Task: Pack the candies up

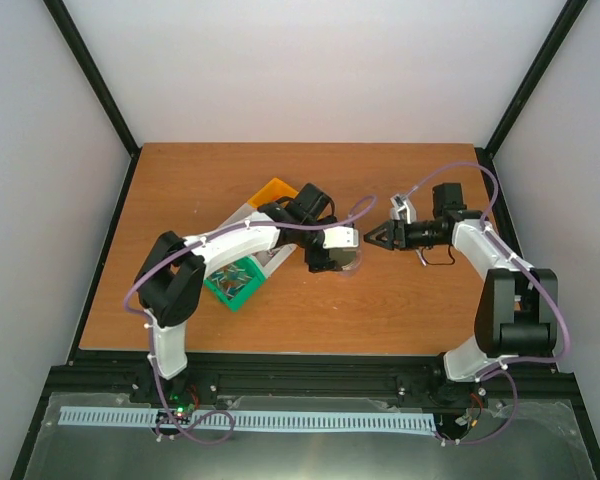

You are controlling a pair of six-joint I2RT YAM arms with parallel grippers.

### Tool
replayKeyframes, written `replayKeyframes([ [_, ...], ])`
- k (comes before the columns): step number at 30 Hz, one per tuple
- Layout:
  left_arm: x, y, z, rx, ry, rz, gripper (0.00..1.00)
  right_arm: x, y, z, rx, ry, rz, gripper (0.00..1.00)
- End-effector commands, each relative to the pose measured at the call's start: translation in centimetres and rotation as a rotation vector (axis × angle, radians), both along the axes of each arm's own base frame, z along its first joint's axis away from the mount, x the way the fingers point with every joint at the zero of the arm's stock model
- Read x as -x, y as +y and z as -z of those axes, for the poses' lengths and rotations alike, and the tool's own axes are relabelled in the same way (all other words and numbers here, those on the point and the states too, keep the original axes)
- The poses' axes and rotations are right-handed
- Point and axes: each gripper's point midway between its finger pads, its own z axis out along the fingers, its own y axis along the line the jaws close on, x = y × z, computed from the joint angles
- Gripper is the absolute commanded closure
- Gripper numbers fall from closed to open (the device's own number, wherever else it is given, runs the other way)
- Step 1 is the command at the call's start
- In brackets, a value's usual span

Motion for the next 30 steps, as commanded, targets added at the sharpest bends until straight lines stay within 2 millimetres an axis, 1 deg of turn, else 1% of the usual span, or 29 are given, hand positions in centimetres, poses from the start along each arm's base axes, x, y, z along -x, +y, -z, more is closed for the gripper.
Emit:
replayKeyframes([
  [1, -1.8, -1.1, -0.6, 0.063, 0.014, -0.028, 0.15, -1.1, -0.4, 2.4, 0.041, 0.009, 0.021, 0.25],
  [8, -3.1, -2.0, 0.5, 0.092, 0.025, -0.05, 0.14, -1.6, -0.2, 4.7, 0.028, 0.078, 0.018, 0.23],
  [14, -3.9, -2.3, 1.2, 0.09, 0.029, -0.058, 0.12, -2.2, -0.1, 5.5, 0.031, 0.083, 0.02, 0.22],
  [19, -3.8, -2.5, 2.2, 0.084, 0.053, -0.055, 0.12, -2.6, 0.3, 6.2, 0.036, 0.093, 0.011, 0.23],
  [23, -3.8, -2.5, 2.6, 0.082, 0.063, -0.055, 0.12, -2.6, 1.0, 6.6, 0.04, 0.097, -0.004, 0.24],
  [30, -3.5, -2.5, 3.4, 0.072, 0.092, -0.048, 0.12, -2.6, 1.5, 7.4, 0.056, 0.109, -0.015, 0.28],
])
